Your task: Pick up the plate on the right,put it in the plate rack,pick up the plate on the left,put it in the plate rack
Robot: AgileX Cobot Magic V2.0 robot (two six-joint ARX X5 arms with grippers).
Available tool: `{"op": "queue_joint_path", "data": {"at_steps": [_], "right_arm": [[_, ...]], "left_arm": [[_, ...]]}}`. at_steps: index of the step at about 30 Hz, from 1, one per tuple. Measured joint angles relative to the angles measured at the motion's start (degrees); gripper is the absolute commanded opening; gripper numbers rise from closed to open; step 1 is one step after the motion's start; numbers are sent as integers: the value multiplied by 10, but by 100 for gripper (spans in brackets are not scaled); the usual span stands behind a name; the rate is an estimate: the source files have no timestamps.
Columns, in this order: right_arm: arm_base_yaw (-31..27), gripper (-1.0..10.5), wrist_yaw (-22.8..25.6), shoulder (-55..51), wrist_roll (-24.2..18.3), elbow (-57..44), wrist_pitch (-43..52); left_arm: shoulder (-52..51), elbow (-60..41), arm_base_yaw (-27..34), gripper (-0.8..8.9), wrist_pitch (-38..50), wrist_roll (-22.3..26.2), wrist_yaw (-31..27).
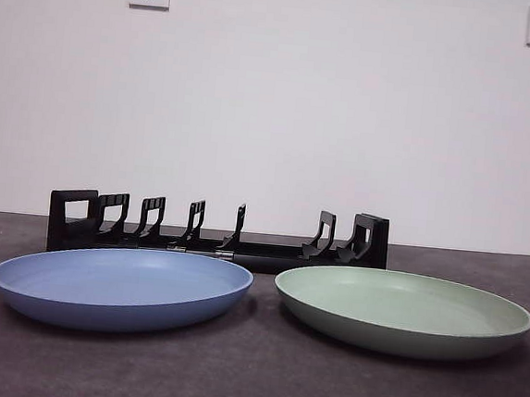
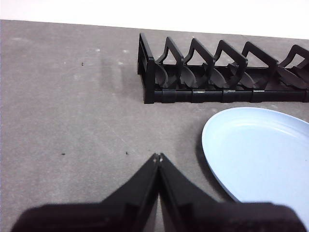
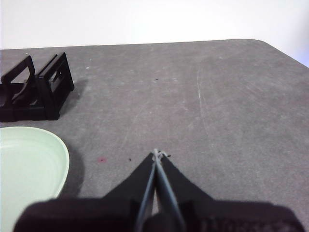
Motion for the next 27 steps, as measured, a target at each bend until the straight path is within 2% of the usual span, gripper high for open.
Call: {"op": "queue_joint_path", "data": {"at_steps": [9, 19, 23, 27], "right_arm": [[0, -6, -13, 0, 17, 0, 1], [0, -11, -24, 2, 92, 40, -3], [0, -11, -50, 18, 107, 96, 2], [0, -11, -96, 55, 116, 147, -9]], "left_arm": [[0, 0, 0, -5, 0, 0, 0], [1, 14, 0, -7, -7, -11, 29], [12, 60, 0, -7, -11, -23, 39], [37, 105, 0, -7, -23, -28, 87]]}}
